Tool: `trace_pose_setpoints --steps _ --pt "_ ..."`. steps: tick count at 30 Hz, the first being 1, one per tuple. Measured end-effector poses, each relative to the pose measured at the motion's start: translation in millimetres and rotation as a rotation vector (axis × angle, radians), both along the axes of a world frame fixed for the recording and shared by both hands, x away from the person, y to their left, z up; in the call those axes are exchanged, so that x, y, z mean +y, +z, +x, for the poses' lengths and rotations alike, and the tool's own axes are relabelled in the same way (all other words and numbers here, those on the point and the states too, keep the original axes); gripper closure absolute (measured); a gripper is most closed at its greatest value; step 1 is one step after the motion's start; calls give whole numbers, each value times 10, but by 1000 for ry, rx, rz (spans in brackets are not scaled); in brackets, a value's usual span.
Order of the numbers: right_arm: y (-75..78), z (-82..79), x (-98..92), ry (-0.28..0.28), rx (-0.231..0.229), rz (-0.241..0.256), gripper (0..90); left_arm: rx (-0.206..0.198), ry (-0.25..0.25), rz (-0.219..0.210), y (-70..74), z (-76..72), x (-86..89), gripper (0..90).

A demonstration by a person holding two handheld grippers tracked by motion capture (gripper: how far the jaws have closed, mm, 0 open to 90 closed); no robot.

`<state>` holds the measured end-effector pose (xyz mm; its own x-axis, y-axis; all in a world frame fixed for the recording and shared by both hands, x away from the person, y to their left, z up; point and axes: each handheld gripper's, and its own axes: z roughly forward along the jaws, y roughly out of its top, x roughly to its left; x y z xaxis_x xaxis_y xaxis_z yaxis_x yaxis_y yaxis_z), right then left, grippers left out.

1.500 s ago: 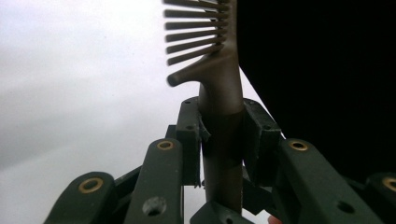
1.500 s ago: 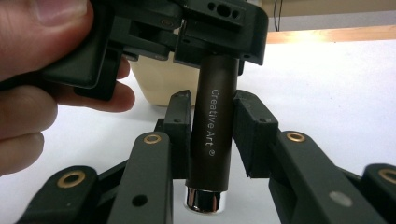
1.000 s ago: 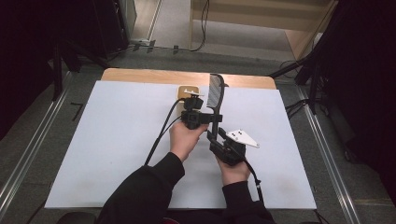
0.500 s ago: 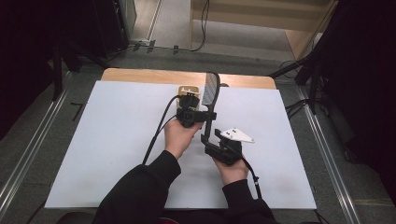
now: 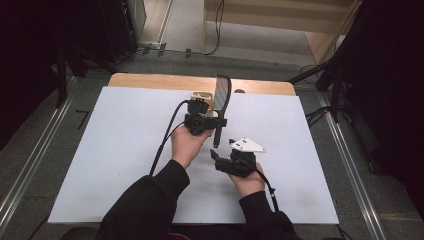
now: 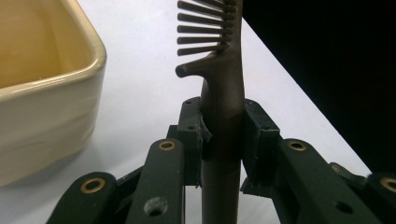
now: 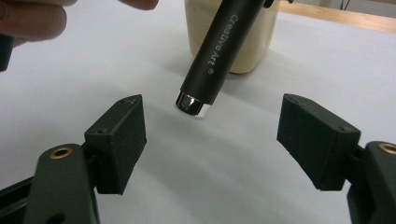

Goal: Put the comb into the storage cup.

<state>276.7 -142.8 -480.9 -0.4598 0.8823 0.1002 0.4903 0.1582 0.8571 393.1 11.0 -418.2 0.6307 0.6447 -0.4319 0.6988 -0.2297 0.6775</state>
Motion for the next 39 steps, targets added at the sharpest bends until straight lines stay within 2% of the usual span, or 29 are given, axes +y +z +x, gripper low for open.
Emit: trace_pose_setpoints --steps 7,9,14,18,21,30,35,39 --pt "21 14 -40 40 6 14 221 -14 -4 -6 34 6 60 730" --pt "32 22 -49 64 -4 2 221 -14 -1 -8 41 9 75 730" --pt "48 37 -68 98 5 0 221 -15 0 -16 57 14 99 730" --pt "56 46 -112 111 19 13 223 -19 -10 -14 68 17 116 729" --pt "60 45 -148 121 7 -6 227 -22 -9 -14 73 20 124 730" --pt "72 35 -248 129 23 -33 227 -25 -15 -23 99 27 166 730" --pt "79 29 -321 141 37 -15 227 -24 -19 -33 111 33 190 729" --pt "90 19 -362 149 37 -16 227 -23 -20 -59 136 37 209 729"
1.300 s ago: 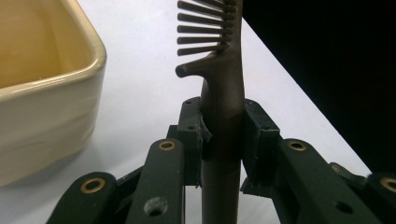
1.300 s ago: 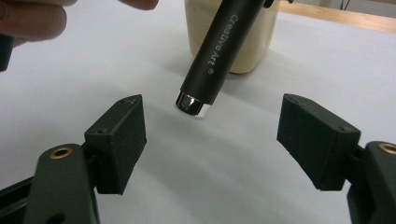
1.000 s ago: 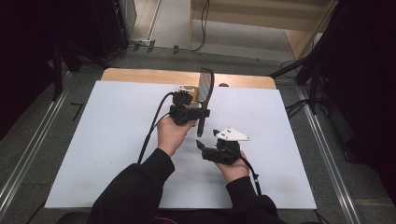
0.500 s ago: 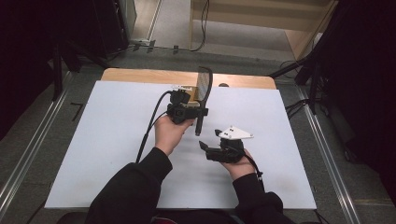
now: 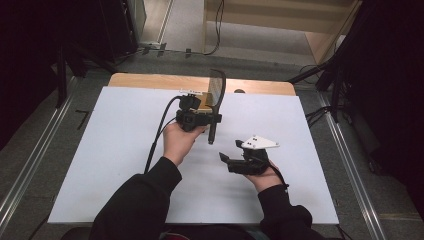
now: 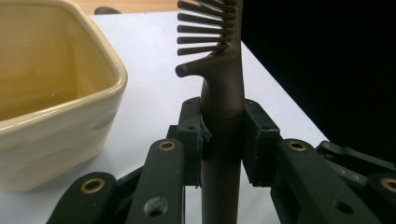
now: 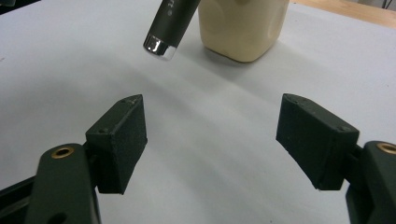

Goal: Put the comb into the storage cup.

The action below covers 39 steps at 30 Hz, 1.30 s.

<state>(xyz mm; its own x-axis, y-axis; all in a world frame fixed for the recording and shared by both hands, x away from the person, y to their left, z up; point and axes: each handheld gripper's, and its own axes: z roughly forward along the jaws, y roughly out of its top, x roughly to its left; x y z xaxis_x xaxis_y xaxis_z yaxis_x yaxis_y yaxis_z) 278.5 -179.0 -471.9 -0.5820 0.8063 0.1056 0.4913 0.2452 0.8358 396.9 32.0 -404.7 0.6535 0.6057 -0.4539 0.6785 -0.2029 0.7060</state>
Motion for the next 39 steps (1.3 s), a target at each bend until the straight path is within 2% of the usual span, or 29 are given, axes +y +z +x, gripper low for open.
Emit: trace_pose_setpoints --steps 3,11,22,39 --pt "4 -16 -32 11 2 -1 227 -2 -3 0 13 15 19 730" --pt "-4 -54 -105 21 5 0 227 -38 -2 11 91 45 74 730" --pt "-27 -109 -210 29 3 -21 227 -68 7 -7 165 62 183 729" --pt "-55 -211 -408 19 19 -24 226 -85 31 -20 210 89 265 729"
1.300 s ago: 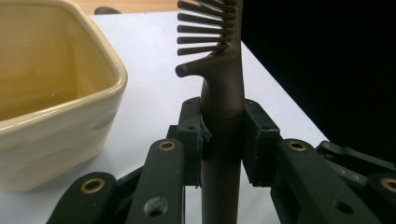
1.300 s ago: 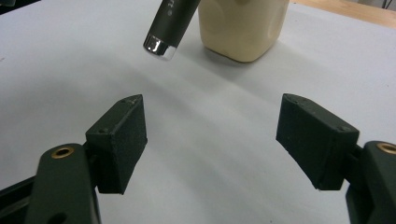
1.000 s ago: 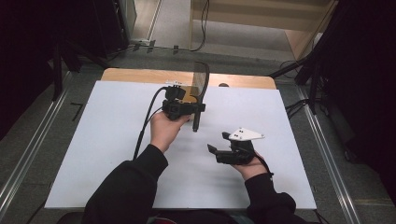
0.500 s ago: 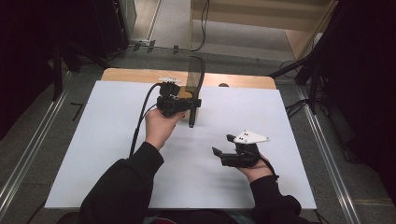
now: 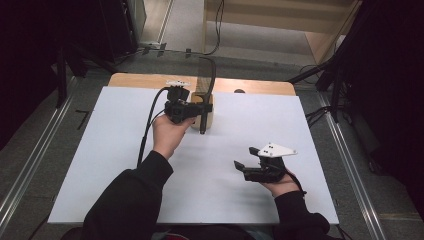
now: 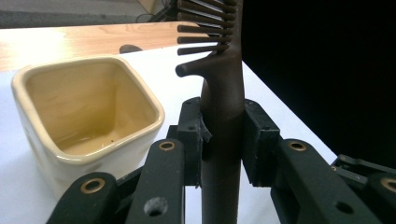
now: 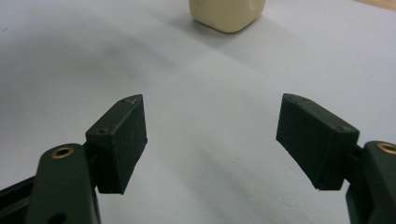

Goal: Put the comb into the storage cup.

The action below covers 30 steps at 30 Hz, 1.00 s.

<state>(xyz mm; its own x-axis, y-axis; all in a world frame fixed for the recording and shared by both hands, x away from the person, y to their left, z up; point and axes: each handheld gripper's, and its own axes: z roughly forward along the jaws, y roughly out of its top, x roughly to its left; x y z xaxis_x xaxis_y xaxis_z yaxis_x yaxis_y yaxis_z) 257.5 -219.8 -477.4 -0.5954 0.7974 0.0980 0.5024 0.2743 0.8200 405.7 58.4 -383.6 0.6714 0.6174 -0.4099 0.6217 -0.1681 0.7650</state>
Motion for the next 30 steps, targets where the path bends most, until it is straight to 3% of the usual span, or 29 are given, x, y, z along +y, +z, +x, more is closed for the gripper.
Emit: trace_pose_setpoints --steps 5,13,16,30 --pt "-11 -38 -43 6 10 -15 226 -3 2 -15 30 15 14 729" --pt "-8 -103 -176 -32 12 -24 226 -10 1 -10 66 34 11 729" --pt "-12 -130 -219 -36 18 -27 225 -6 -3 -26 88 49 11 729" --pt "-13 -255 -376 -46 42 -15 225 -38 9 -15 209 181 11 729"
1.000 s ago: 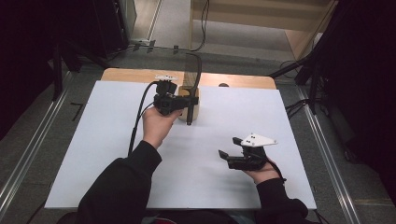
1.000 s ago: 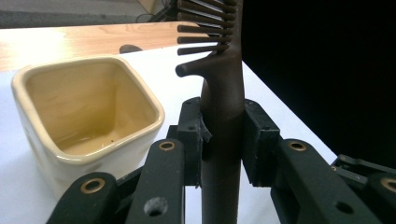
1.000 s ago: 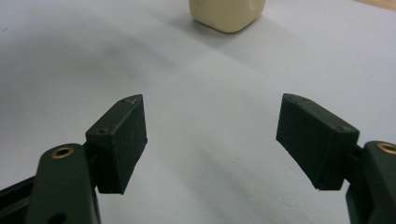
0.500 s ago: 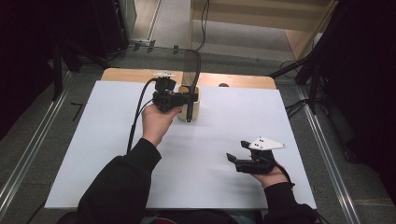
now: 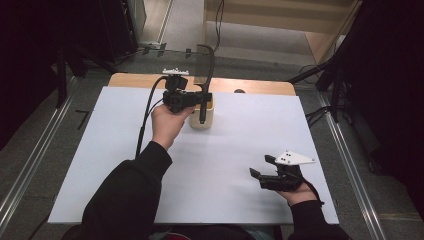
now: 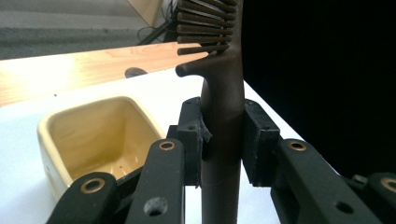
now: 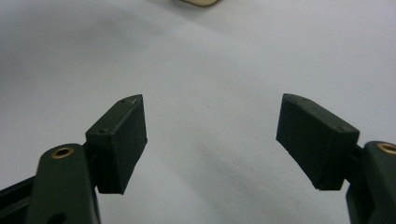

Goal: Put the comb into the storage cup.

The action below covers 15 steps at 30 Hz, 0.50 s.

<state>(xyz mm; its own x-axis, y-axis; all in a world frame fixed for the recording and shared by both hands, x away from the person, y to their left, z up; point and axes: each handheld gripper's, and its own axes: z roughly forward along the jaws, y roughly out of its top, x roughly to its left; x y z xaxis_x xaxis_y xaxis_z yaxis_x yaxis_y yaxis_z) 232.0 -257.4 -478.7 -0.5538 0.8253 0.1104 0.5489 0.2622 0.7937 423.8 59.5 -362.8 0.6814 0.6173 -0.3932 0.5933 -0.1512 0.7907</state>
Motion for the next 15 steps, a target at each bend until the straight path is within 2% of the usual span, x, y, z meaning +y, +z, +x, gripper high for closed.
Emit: trace_pose_setpoints --steps 2,8,15 --pt "-5 -8 -5 0 -1 -9 226 -6 2 8 17 45 5 729" --pt "-8 -19 -23 5 10 -5 226 -19 17 -11 82 156 37 729" --pt "-12 -13 -17 9 10 -4 226 -16 20 -8 78 246 22 729"
